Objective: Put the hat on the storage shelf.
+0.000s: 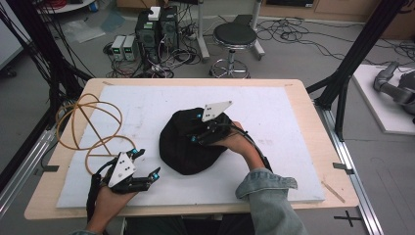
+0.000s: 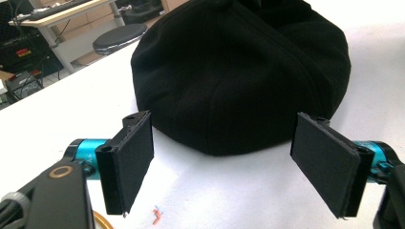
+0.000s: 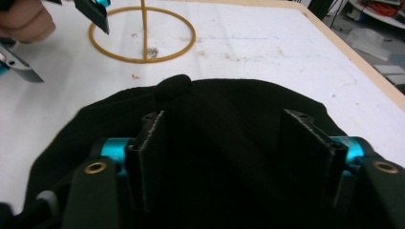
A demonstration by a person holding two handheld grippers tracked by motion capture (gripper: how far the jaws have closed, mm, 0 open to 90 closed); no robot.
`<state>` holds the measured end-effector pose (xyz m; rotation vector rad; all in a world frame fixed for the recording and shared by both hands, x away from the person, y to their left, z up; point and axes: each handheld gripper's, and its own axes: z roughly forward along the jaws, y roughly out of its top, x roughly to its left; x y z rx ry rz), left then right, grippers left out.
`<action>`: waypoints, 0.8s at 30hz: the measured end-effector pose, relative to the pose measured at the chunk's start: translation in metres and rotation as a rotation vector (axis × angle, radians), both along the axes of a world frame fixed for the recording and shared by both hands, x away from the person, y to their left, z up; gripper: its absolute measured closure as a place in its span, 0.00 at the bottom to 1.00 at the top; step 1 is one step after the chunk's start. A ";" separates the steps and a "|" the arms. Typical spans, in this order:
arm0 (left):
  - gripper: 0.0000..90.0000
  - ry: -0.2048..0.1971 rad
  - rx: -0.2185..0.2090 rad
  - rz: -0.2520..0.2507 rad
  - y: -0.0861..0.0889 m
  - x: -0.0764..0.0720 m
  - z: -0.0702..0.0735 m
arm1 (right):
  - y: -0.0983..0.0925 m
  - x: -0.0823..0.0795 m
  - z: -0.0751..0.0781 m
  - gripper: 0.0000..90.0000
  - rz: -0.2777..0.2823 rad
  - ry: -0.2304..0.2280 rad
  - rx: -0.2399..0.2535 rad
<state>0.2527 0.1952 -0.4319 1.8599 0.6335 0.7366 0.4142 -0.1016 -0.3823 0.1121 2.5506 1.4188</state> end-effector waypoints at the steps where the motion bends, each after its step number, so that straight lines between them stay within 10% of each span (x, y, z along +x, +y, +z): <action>1: 0.25 0.000 0.000 0.000 0.000 0.000 0.000 | 0.001 -0.001 0.000 0.47 0.007 -0.021 -0.011; 16: 0.25 -0.001 -0.002 0.000 0.000 0.000 0.000 | 0.004 -0.005 0.003 0.88 0.048 -0.079 -0.054; 24: 0.25 0.000 0.000 0.001 0.000 0.000 0.000 | 0.004 -0.007 0.009 0.93 0.024 -0.102 -0.033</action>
